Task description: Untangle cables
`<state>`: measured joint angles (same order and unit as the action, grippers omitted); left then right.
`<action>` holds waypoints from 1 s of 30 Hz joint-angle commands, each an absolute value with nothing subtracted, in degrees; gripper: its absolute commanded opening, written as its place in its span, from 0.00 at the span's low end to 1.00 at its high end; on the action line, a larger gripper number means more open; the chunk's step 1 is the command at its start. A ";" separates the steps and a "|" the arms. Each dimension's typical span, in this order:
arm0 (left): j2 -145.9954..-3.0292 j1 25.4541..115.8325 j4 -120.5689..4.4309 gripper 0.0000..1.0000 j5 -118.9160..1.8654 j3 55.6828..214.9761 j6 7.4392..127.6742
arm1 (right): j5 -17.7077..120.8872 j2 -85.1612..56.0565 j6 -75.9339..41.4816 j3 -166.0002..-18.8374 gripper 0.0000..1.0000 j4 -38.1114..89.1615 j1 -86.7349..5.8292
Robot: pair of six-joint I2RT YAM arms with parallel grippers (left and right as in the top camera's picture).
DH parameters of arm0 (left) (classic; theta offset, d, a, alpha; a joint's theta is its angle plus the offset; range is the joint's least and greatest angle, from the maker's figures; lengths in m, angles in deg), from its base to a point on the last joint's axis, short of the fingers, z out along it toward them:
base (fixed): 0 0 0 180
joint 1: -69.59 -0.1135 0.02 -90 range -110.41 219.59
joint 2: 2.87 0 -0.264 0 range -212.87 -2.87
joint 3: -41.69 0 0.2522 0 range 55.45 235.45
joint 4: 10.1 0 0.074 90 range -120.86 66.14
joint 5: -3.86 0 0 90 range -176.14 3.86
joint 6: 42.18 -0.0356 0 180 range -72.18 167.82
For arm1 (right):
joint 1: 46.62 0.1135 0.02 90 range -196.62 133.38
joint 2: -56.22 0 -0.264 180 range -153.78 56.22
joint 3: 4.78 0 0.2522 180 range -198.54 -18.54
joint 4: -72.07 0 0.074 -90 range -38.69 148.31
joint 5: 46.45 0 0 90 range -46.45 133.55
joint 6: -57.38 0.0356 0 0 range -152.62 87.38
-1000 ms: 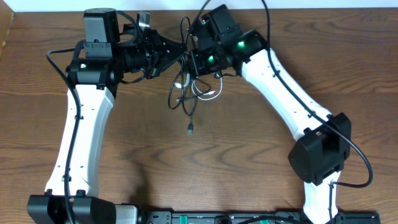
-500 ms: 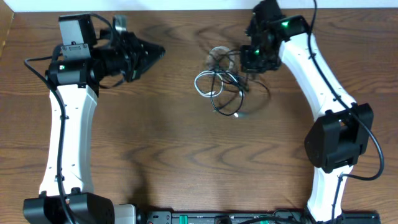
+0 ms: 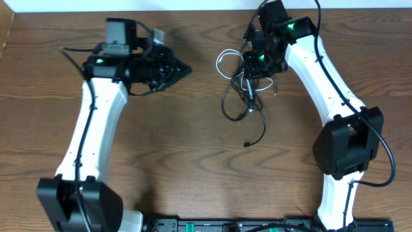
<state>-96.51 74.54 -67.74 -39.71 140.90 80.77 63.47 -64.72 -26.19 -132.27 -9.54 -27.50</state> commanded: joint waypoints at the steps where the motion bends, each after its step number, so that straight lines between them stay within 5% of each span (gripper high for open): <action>1: -98.17 76.45 -65.80 0.08 -40.38 140.25 80.27 | 69.30 -63.54 -30.56 -132.23 0.01 -9.50 -26.76; 13: -107.24 81.17 -61.16 0.17 -42.26 140.25 87.63 | 73.92 -61.73 -30.52 -132.23 0.01 -9.63 -28.42; 25: -118.56 88.36 -51.00 0.47 -42.29 140.25 97.05 | 73.89 -61.75 -30.34 -132.21 0.01 -9.61 -30.52; 30: -121.01 89.84 -48.99 0.48 -44.52 140.25 97.29 | 73.00 -61.75 -30.34 -132.21 0.02 -9.15 -30.50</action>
<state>-119.68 89.32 -49.29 -41.91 140.44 95.59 72.45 -64.27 -29.44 -132.27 -9.50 -30.63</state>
